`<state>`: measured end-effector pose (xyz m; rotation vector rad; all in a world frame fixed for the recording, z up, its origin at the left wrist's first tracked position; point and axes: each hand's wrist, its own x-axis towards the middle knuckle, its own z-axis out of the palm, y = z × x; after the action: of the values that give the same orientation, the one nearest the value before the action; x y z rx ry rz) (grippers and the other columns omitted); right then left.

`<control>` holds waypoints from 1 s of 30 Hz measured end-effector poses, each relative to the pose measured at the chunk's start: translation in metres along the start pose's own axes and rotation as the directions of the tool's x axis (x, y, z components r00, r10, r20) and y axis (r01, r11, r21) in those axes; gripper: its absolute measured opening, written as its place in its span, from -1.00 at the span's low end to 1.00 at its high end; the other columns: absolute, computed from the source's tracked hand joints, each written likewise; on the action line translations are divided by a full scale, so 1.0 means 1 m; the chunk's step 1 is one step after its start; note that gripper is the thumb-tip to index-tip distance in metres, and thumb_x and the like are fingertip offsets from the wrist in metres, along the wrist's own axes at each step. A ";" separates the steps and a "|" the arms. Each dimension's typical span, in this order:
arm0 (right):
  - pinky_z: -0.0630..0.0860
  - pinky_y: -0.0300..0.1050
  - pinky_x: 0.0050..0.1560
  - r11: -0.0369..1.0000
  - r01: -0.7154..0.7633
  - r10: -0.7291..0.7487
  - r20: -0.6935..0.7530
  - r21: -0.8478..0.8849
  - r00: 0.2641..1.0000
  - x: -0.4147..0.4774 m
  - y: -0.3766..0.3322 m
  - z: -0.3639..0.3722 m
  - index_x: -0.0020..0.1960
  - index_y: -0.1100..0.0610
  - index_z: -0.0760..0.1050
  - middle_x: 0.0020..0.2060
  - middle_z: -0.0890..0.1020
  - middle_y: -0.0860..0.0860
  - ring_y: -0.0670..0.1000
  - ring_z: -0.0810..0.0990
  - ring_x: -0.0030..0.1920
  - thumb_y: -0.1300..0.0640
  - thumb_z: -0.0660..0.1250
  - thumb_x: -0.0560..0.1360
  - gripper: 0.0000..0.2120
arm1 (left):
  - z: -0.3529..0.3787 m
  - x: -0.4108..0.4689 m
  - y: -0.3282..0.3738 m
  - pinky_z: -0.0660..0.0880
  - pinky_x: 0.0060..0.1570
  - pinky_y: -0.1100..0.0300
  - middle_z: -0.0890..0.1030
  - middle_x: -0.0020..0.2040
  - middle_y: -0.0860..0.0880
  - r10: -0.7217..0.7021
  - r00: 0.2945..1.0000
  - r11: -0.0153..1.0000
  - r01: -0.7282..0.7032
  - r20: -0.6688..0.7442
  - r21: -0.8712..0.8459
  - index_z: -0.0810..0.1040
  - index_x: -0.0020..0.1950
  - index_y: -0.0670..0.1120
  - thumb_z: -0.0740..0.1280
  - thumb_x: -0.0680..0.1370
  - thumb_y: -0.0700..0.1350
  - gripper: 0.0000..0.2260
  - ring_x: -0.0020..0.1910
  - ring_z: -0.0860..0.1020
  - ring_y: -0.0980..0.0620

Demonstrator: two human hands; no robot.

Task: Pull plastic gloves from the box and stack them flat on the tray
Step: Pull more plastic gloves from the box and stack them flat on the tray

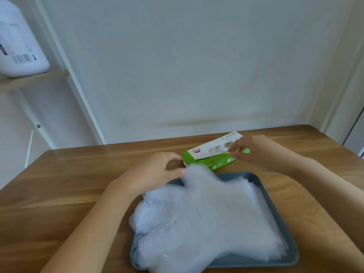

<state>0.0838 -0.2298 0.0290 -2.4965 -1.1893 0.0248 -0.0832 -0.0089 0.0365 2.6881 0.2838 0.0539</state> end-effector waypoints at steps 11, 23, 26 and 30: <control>0.25 -0.16 -0.37 0.974 -0.197 0.194 -0.043 -0.107 0.980 0.068 0.021 0.048 -0.29 0.20 0.54 -0.39 0.44 0.01 0.04 0.40 -0.16 -0.20 0.37 0.44 -0.56 | 0.040 0.074 -0.029 -0.03 0.44 0.27 0.16 0.56 0.05 0.046 0.974 0.986 -0.009 0.220 -0.165 0.23 0.49 0.24 0.09 0.69 -0.06 -0.62 0.55 0.01 0.18; 0.29 -0.26 -0.28 0.949 -0.085 0.134 -0.144 0.302 0.980 0.065 0.018 0.056 -0.15 0.06 0.69 -0.28 0.51 -0.11 -0.11 0.45 -0.21 0.03 0.50 0.38 -0.89 | 0.052 0.084 -0.040 0.02 0.47 0.22 0.11 0.56 0.10 0.068 0.968 0.979 -0.019 0.240 -0.203 0.21 0.47 0.31 0.06 0.69 -0.03 -0.62 0.54 0.06 0.11; 0.26 -0.25 -0.20 0.990 -0.009 0.018 -0.064 0.143 0.998 0.069 0.021 0.060 0.00 -0.03 0.69 -0.19 0.49 -0.05 -0.07 0.39 -0.03 0.03 0.40 0.48 -0.86 | 0.053 0.084 -0.040 0.01 0.47 0.23 0.09 0.57 0.08 0.075 0.968 0.976 -0.023 0.239 -0.215 0.22 0.47 0.31 0.06 0.69 -0.04 -0.62 0.54 0.06 0.11; 0.29 -0.27 -0.31 0.992 -0.094 0.096 -0.027 0.082 0.995 0.075 0.018 0.057 -0.03 0.05 0.68 -0.34 0.50 -0.12 -0.06 0.44 -0.17 0.03 0.42 0.46 -0.86 | 0.054 0.084 -0.040 0.02 0.41 0.31 0.10 0.57 0.08 0.074 0.969 0.974 -0.020 0.236 -0.226 0.22 0.47 0.30 0.07 0.69 -0.05 -0.62 0.53 0.07 0.12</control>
<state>0.1353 -0.1648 -0.0196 -2.4723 -1.0359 0.0580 -0.0041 0.0216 -0.0296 2.4467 0.1286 -0.2162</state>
